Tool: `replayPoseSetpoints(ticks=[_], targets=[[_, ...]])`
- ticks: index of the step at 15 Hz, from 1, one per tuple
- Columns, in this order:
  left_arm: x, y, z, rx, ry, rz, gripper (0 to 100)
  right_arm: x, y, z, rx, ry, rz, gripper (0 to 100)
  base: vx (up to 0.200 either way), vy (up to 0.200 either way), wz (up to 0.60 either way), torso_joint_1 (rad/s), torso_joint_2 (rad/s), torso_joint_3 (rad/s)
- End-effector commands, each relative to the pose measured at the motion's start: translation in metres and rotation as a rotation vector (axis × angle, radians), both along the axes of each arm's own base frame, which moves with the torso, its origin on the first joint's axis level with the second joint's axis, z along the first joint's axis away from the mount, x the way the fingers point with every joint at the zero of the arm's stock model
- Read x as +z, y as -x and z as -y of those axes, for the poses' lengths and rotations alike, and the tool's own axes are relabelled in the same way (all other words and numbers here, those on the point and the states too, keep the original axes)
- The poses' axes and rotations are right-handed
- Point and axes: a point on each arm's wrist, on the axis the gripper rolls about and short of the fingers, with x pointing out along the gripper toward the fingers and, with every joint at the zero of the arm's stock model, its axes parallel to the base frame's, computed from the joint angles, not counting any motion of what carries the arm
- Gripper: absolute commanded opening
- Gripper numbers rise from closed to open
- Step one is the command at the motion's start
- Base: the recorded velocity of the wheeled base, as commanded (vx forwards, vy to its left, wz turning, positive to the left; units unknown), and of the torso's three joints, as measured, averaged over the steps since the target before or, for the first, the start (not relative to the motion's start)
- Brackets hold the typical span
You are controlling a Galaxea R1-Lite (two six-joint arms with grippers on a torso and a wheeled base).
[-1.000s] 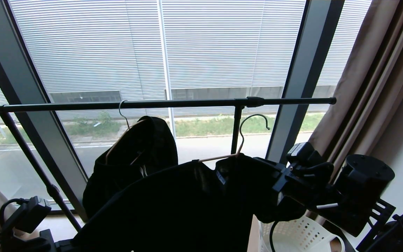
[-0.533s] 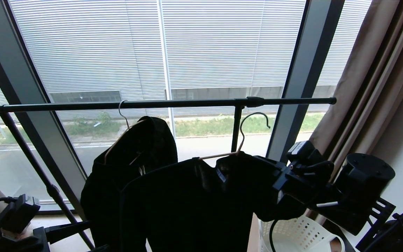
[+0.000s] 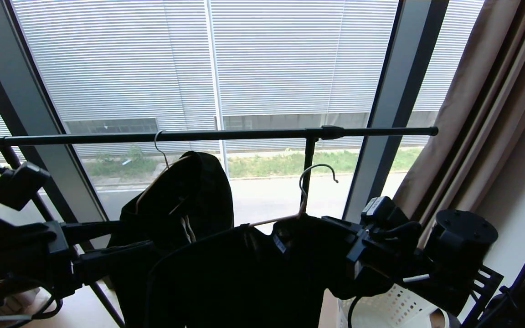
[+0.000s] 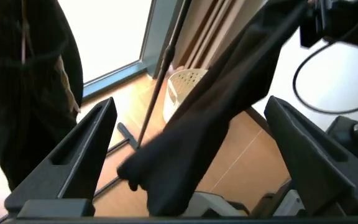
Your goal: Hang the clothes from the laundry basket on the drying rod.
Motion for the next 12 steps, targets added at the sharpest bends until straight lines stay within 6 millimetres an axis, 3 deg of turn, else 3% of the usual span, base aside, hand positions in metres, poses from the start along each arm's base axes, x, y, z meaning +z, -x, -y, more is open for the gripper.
replayPoseSetpoints(ticks=[1,5,12], targets=[[0.023,-0.016,0.036,-0.128,-0.066,0.052,100,-0.007,0.003,-0.007,0.027,0.015,-0.022,0,0.0,0.0,0.0,0.0,0.0,0.0],[0.002,-0.033,0.069,-0.274,-0.158,0.029,100,-0.01,0.002,-0.009,0.033,0.029,-0.021,0,0.0,0.0,0.0,0.0,0.0,0.0],[-0.024,-0.031,0.078,-0.372,-0.251,0.031,100,-0.01,0.002,-0.01,0.033,0.026,-0.02,0,0.0,0.0,0.0,0.0,0.0,0.0]])
